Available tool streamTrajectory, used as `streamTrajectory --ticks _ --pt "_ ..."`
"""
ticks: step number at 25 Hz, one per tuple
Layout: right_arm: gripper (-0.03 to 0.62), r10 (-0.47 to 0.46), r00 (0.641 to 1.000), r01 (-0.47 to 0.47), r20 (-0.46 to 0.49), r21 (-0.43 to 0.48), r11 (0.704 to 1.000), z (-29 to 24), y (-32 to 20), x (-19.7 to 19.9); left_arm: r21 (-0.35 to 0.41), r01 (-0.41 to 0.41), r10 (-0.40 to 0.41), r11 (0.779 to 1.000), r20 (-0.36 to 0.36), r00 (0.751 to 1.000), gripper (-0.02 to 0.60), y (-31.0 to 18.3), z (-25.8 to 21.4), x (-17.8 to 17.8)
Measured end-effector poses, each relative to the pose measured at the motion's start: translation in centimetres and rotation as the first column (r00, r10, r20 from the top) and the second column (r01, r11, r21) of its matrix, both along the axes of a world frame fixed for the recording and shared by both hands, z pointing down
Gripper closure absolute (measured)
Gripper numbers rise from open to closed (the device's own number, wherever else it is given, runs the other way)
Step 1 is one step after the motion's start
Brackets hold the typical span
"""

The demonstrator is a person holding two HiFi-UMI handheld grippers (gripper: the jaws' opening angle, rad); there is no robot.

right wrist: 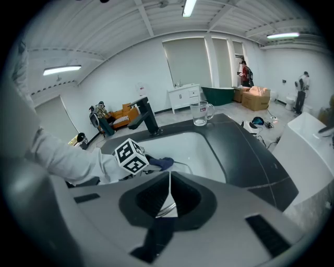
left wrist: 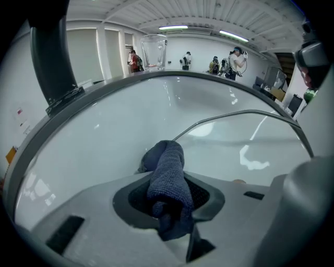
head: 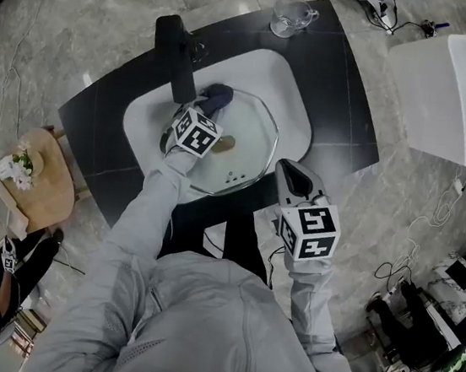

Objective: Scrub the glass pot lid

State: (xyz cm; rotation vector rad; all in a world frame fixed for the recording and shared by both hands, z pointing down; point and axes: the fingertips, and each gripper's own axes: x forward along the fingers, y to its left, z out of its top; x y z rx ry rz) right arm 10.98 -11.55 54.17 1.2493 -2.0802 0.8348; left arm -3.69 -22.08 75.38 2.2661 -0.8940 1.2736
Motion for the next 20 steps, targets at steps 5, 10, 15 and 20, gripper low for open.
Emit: streamTrajectory --ticks 5,10,15,20 --pt "0.563 -0.001 1.000 0.001 0.007 0.003 1.000 -0.2 0.6 -0.3 -0.067 -0.075 0.072 0.995 -0.047 0.996 0.468 2.1 -0.3 1.8" --pt "0.563 0.005 1.000 -0.005 0.010 0.017 1.000 -0.7 1.4 -0.2 -0.173 -0.165 0.142 0.971 -0.140 0.980 0.468 4.6 -1.6 3.5" --pt "0.563 0.017 1.000 -0.017 0.016 0.019 1.000 -0.8 2.4 0.1 -0.193 -0.296 0.266 0.935 -0.165 0.950 0.468 7.6 -3.3 5.2" --pt "0.563 0.017 1.000 -0.018 0.017 0.030 0.999 -1.5 3.4 0.1 -0.194 -0.389 0.349 0.900 -0.212 0.913 0.468 10.6 -5.3 7.0"
